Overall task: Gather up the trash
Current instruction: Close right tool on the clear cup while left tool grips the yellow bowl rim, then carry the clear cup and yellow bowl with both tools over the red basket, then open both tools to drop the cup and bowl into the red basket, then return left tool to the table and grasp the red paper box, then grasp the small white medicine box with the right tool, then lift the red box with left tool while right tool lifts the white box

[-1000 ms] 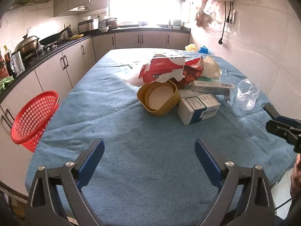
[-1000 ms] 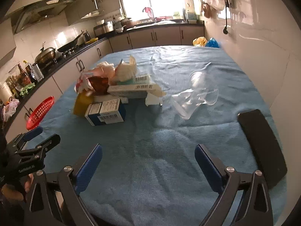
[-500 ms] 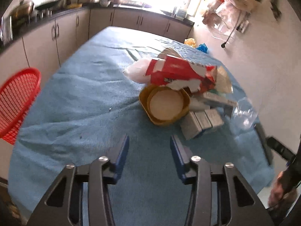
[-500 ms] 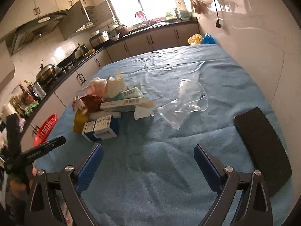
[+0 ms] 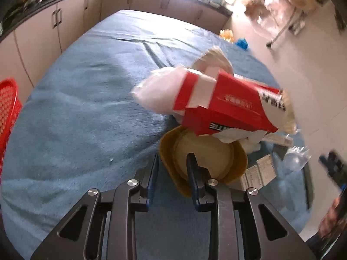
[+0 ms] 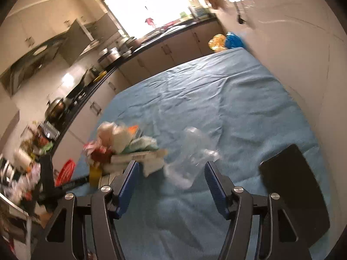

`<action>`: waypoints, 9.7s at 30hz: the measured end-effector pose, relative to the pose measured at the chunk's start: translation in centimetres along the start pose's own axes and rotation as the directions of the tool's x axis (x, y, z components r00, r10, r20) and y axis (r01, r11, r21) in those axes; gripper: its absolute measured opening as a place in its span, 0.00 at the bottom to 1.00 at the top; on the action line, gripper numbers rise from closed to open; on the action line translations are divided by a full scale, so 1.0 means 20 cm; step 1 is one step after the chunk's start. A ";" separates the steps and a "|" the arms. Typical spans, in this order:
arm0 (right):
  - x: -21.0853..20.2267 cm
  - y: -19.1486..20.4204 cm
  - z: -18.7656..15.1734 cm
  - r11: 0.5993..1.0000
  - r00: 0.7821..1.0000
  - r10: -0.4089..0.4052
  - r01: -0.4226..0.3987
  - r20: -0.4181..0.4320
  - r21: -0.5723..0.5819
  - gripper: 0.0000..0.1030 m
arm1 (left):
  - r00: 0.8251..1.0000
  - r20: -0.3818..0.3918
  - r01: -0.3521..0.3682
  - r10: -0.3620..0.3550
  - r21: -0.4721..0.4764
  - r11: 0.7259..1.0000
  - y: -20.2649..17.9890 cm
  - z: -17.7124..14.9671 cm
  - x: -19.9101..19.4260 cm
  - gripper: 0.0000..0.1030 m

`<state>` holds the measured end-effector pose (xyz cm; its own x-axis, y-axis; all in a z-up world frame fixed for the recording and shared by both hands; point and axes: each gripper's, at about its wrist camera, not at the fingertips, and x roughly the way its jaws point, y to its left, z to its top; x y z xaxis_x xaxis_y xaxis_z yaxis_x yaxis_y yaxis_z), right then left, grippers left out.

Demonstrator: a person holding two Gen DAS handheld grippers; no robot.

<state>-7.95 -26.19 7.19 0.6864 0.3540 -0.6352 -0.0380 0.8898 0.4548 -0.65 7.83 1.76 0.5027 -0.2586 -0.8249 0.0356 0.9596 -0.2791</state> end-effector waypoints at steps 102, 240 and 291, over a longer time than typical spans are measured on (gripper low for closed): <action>0.68 1.73 -0.15 0.775 0.843 0.430 -0.528 -0.323 -0.348 0.05 | 0.822 0.348 -0.359 0.451 -0.298 0.885 0.90 -0.28 -0.92 0.09; 0.55 0.78 -0.38 0.886 0.950 0.212 -0.286 -0.229 -0.365 0.39 | 0.954 0.293 -0.086 0.066 0.057 0.995 0.10 -0.24 -0.45 0.34; 0.56 1.07 -0.34 0.868 0.922 0.266 -0.356 -0.281 -0.345 0.39 | 0.920 0.369 -0.141 0.130 0.002 0.990 0.23 -0.21 -0.67 0.34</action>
<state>-5.99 -1.27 5.43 0.4184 0.6440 -0.6404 -0.5280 0.7462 0.4055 -10.79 15.31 9.37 0.7859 -0.0720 -0.6142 -0.0339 0.9867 -0.1590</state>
